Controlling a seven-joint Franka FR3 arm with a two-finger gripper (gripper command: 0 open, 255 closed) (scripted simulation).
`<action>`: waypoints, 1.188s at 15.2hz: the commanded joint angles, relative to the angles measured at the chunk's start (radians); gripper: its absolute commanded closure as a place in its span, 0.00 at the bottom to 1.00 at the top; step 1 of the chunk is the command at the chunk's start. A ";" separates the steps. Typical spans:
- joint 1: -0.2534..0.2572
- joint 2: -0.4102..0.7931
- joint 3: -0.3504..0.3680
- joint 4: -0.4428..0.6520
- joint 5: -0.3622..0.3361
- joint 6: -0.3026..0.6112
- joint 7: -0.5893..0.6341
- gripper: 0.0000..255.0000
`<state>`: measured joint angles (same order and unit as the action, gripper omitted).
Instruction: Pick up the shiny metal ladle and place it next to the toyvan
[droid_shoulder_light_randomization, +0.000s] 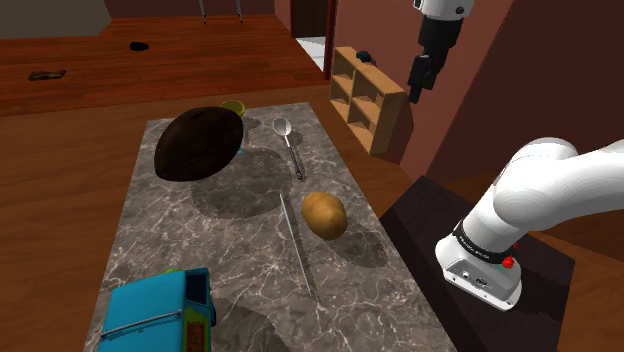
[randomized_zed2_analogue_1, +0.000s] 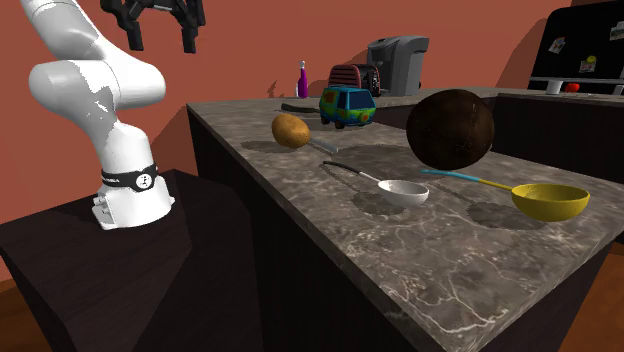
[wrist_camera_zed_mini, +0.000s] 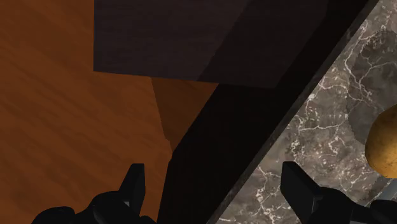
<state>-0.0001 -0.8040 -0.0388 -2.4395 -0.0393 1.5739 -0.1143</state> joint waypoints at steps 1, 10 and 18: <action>0.000 0.000 0.000 0.000 0.000 0.000 0.000 0.00; 0.005 0.233 0.178 0.016 0.085 0.233 0.310 0.00; -0.019 0.526 0.310 0.147 0.063 0.402 0.590 0.00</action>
<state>-0.0170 -0.3233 0.2518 -2.3134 0.0306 1.9504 0.4302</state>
